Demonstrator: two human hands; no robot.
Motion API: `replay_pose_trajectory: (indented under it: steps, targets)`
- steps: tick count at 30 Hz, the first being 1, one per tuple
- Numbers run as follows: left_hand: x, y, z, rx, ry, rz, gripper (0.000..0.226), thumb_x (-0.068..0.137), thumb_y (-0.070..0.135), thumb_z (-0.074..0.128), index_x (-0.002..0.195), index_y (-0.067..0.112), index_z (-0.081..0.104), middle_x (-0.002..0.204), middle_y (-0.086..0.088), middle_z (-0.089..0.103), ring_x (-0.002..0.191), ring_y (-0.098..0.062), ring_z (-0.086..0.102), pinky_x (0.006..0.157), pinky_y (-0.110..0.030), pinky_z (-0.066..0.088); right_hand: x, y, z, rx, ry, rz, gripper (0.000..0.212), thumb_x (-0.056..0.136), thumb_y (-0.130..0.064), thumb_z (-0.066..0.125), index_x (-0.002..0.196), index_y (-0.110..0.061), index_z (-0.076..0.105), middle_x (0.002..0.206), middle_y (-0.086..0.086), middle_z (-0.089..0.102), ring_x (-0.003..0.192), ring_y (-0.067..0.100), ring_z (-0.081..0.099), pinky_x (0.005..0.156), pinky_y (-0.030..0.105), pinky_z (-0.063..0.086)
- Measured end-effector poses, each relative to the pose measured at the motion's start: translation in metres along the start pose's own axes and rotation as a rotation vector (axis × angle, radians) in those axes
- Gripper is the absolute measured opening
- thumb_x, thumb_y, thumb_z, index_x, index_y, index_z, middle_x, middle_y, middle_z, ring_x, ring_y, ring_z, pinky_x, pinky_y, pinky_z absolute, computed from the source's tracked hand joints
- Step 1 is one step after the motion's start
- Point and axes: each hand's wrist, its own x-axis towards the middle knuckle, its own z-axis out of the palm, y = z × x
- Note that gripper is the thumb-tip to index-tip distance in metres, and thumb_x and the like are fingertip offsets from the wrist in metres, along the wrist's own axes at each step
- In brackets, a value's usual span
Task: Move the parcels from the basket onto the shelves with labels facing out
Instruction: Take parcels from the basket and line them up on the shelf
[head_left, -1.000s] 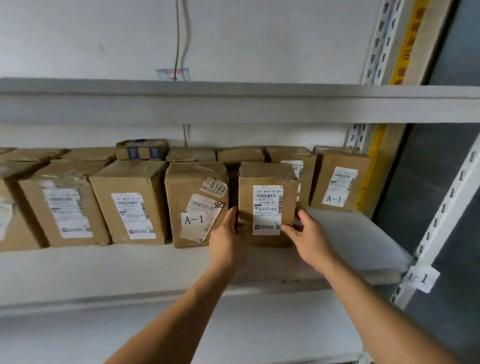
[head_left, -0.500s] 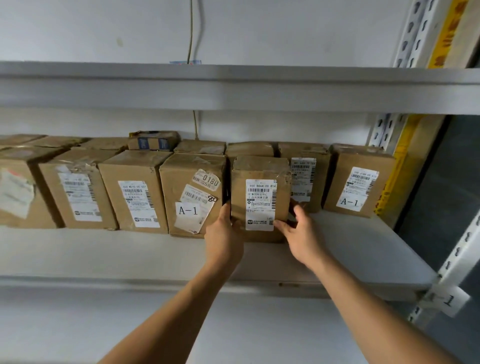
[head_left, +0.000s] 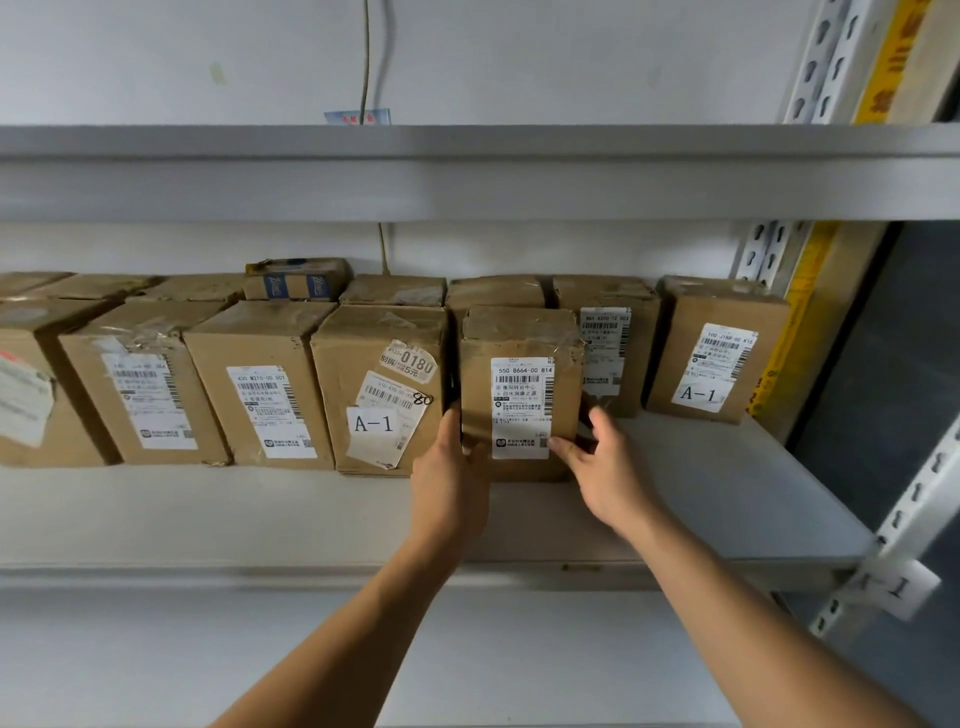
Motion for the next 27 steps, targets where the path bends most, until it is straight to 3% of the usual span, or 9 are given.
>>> replay_pose_trajectory:
  steps: [3, 5, 7, 10, 14, 16, 19, 22, 27]
  targets:
    - [-0.005, -0.001, -0.004, 0.025, -0.026, 0.016, 0.037, 0.1, 0.017, 0.062, 0.135, 0.023, 0.054, 0.107, -0.002, 0.077, 0.09, -0.033, 0.071, 0.064, -0.031, 0.039, -0.001, -0.002, 0.002, -0.029, 0.01, 0.022, 0.033, 0.098, -0.018, 0.075, 0.124, -0.024, 0.057, 0.112, -0.018, 0.068, 0.091, -0.025, 0.06, 0.08, 0.001, 0.047]
    - [-0.005, -0.008, -0.005, 0.024, -0.064, 0.046, 0.041, 0.101, 0.02, 0.06, 0.14, 0.025, 0.05, 0.11, 0.0, 0.076, 0.091, -0.031, 0.072, 0.066, -0.033, 0.05, -0.001, -0.002, 0.004, -0.025, 0.023, 0.05, 0.032, 0.098, -0.016, 0.074, 0.125, -0.022, 0.056, 0.112, -0.018, 0.065, 0.091, -0.02, 0.061, 0.076, -0.003, 0.042]
    - [-0.006, -0.015, -0.006, 0.022, -0.095, 0.062, 0.051, 0.102, 0.022, 0.06, 0.15, 0.026, 0.043, 0.12, -0.002, 0.075, 0.098, -0.03, 0.074, 0.075, -0.042, 0.06, -0.005, -0.005, 0.006, -0.035, 0.037, 0.065, 0.038, 0.098, -0.018, 0.074, 0.132, -0.018, 0.058, 0.117, -0.019, 0.064, 0.104, -0.008, 0.061, 0.078, -0.004, 0.041]
    - [-0.009, -0.017, -0.012, -0.001, -0.112, 0.092, 0.064, 0.102, 0.023, 0.061, 0.16, 0.024, 0.034, 0.134, -0.003, 0.071, 0.107, -0.026, 0.074, 0.083, -0.046, 0.062, -0.016, -0.011, 0.009, -0.02, 0.055, 0.079, 0.06, 0.098, -0.019, 0.075, 0.152, -0.017, 0.05, 0.139, -0.011, 0.061, 0.126, 0.004, 0.056, 0.081, -0.005, 0.04]
    - [-0.021, -0.02, -0.027, -0.014, -0.16, 0.166, 0.068, 0.1, 0.025, 0.066, 0.161, 0.021, 0.033, 0.139, -0.005, 0.068, 0.111, -0.026, 0.072, 0.085, -0.043, 0.062, -0.041, -0.024, 0.011, -0.024, 0.156, 0.132, 0.074, 0.096, -0.019, 0.076, 0.161, -0.022, 0.039, 0.145, -0.01, 0.052, 0.128, 0.006, 0.055, 0.085, 0.0, 0.043]
    - [-0.026, -0.023, -0.04, -0.014, -0.207, 0.217, 0.064, 0.101, 0.031, 0.065, 0.158, 0.02, 0.037, 0.138, -0.008, 0.068, 0.109, -0.028, 0.072, 0.085, -0.043, 0.062, -0.059, -0.032, 0.009, -0.073, 0.241, 0.115, 0.071, 0.096, -0.023, 0.077, 0.159, -0.027, 0.043, 0.149, -0.009, 0.056, 0.129, 0.004, 0.058, 0.095, 0.009, 0.045]
    - [-0.026, -0.031, -0.06, -0.054, -0.282, 0.338, 0.052, 0.102, 0.032, 0.064, 0.15, 0.02, 0.049, 0.133, -0.007, 0.07, 0.102, -0.028, 0.072, 0.083, -0.039, 0.061, -0.096, -0.048, 0.011, -0.088, 0.36, 0.124, 0.058, 0.098, -0.026, 0.075, 0.15, -0.031, 0.052, 0.14, -0.017, 0.063, 0.123, -0.012, 0.058, 0.101, 0.01, 0.048]
    - [-0.03, -0.033, -0.075, -0.118, -0.396, 0.439, 0.048, 0.102, 0.03, 0.066, 0.147, 0.017, 0.056, 0.131, -0.007, 0.072, 0.103, -0.032, 0.072, 0.089, -0.04, 0.059, -0.146, -0.064, 0.022, -0.055, 0.492, 0.169, 0.045, 0.099, -0.022, 0.074, 0.139, -0.035, 0.06, 0.134, -0.016, 0.068, 0.127, -0.005, 0.06, 0.111, 0.027, 0.051]
    - [-0.062, -0.033, -0.085, -0.297, -0.583, 0.536, 0.047, 0.099, 0.027, 0.071, 0.144, 0.016, 0.062, 0.126, -0.01, 0.074, 0.099, -0.032, 0.075, 0.094, -0.037, 0.059, -0.242, -0.094, 0.049, -0.125, 0.656, 0.294, 0.043, 0.101, -0.02, 0.07, 0.141, -0.031, 0.062, 0.131, -0.019, 0.067, 0.122, -0.014, 0.058, 0.097, 0.006, 0.049]
